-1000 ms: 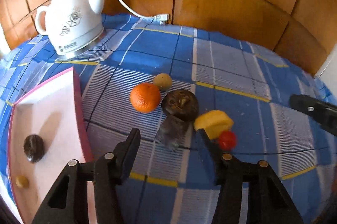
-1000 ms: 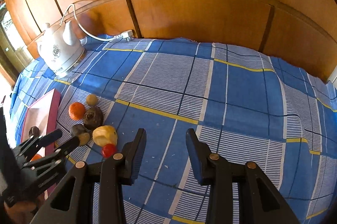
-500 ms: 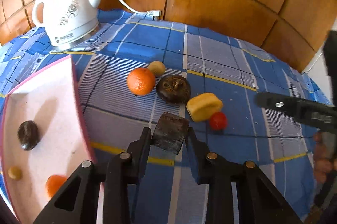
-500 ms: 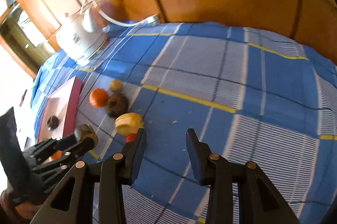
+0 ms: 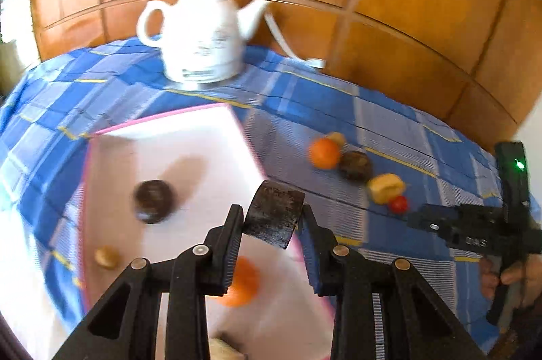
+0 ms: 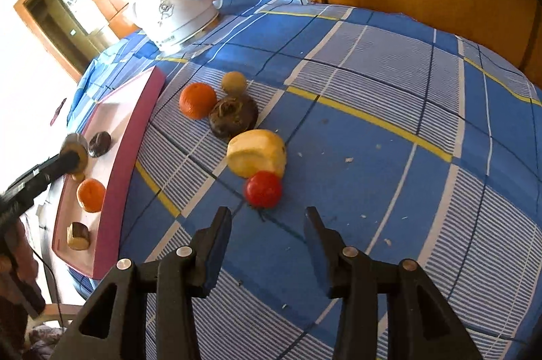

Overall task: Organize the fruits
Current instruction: 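Carry the dark square piece into the tray and open the left gripper, then grasp the red cherry tomato with the right gripper and lift it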

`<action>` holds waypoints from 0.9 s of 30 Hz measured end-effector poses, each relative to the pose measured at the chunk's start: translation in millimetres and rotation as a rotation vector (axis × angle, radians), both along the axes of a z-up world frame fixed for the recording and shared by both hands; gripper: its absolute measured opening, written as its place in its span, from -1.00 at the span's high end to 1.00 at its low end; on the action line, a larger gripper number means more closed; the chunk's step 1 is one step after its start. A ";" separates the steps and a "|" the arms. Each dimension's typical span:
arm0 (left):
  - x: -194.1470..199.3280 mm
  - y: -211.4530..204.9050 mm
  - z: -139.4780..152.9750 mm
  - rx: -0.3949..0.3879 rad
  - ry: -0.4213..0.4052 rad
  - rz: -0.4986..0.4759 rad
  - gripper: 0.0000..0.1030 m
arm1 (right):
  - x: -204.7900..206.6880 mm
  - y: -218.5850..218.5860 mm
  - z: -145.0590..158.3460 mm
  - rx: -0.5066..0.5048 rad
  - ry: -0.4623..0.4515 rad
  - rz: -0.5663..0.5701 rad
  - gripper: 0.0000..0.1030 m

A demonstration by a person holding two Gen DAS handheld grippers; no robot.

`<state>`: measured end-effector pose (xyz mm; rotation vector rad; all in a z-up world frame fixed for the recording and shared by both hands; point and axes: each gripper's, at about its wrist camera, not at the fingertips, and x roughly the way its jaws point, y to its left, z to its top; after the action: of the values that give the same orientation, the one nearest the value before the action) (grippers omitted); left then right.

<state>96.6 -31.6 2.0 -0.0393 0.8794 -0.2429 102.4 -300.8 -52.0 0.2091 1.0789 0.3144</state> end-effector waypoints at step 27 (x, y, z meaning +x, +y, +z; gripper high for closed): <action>-18.8 26.9 1.4 0.075 -0.069 0.152 -0.04 | 16.6 28.7 -8.6 -0.118 -0.019 0.075 0.50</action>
<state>77.8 -4.7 3.4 -0.0276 0.8120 -0.0687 119.0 -272.0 -60.6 0.0600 1.0849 0.3184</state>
